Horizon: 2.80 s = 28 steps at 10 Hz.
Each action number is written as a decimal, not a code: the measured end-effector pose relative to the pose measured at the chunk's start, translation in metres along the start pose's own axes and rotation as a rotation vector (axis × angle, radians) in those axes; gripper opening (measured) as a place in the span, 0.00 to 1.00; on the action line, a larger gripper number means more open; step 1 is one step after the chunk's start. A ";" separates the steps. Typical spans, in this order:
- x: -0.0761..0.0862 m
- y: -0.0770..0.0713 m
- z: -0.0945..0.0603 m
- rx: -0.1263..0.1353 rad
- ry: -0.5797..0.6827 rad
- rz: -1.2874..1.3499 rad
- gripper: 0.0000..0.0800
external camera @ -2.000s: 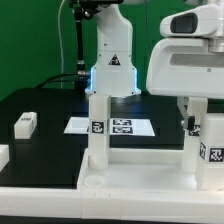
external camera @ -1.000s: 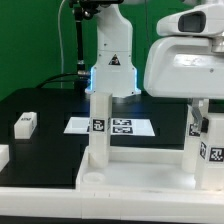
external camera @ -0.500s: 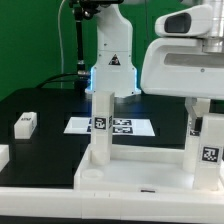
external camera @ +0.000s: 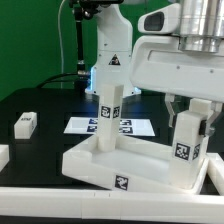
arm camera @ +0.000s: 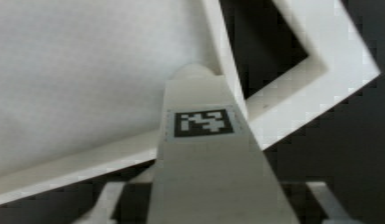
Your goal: Assemble desk
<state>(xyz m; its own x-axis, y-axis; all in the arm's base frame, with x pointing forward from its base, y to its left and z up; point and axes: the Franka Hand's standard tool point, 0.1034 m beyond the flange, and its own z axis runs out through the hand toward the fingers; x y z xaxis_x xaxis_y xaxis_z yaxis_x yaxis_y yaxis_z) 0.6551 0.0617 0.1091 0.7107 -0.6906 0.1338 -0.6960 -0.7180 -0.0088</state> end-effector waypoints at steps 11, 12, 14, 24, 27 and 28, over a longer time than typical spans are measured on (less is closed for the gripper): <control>0.034 0.065 -0.078 0.079 -0.008 -0.141 0.81; 0.030 0.061 -0.077 0.079 -0.011 -0.144 0.81; 0.030 0.061 -0.076 0.078 -0.011 -0.145 0.81; 0.066 0.163 -0.051 0.069 0.002 -0.280 0.81; 0.064 0.185 -0.041 0.062 0.017 -0.294 0.81; 0.060 0.211 -0.030 0.062 0.035 -0.320 0.81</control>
Offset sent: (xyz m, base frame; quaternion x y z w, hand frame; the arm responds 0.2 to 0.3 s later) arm 0.0000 0.0000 0.0000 0.0000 0.0000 0.0000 1.0000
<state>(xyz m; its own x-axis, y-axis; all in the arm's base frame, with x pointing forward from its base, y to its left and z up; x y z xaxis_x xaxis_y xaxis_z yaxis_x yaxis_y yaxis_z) 0.5476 -0.1291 0.1449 0.8876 -0.4267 0.1734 -0.4299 -0.9026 -0.0206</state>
